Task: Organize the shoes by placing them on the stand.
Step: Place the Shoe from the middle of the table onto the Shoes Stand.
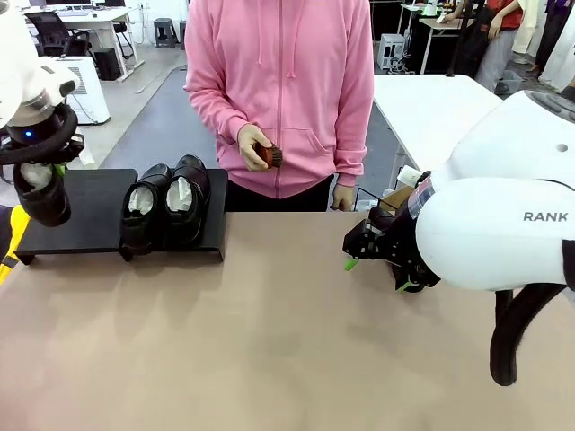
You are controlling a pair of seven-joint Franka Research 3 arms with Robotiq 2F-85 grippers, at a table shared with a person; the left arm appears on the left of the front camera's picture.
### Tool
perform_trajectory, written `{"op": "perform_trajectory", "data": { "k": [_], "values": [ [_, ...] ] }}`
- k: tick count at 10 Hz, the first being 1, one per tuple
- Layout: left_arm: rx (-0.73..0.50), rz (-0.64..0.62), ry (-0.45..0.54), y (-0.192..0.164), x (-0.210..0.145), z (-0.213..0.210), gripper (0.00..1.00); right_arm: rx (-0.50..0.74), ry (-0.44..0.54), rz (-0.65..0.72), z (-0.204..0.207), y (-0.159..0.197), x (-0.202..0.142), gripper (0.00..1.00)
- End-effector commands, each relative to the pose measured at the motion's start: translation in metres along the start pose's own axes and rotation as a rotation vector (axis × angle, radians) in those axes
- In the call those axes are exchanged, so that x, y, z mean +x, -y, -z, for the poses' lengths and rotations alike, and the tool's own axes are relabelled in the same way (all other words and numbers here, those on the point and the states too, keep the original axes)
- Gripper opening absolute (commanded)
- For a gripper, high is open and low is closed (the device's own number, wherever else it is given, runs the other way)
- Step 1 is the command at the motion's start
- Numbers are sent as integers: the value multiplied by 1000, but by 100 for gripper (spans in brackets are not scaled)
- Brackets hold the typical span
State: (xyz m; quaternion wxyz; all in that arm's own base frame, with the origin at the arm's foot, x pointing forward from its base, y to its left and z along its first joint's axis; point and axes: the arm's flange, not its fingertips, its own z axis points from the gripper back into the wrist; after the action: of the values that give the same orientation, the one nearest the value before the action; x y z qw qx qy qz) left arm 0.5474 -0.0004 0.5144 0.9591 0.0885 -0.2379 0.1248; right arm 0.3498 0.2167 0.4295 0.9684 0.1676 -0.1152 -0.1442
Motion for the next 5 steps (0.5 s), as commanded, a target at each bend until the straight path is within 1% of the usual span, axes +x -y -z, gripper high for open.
{"op": "perform_trajectory", "data": {
  "k": [1, 4, 5],
  "values": [
    [13, 8, 19, 2, 2, -4, 0, 15, -1, -15, 0, -2, 3, 100],
    [13, 8, 19, 2, 2, -4, 0, 15, -1, -15, 0, -2, 3, 100],
    [-4, 9, -2, 3, -1, 1, 0, 15, -1, -15, 0, -2, 3, 100]
  ]
}}
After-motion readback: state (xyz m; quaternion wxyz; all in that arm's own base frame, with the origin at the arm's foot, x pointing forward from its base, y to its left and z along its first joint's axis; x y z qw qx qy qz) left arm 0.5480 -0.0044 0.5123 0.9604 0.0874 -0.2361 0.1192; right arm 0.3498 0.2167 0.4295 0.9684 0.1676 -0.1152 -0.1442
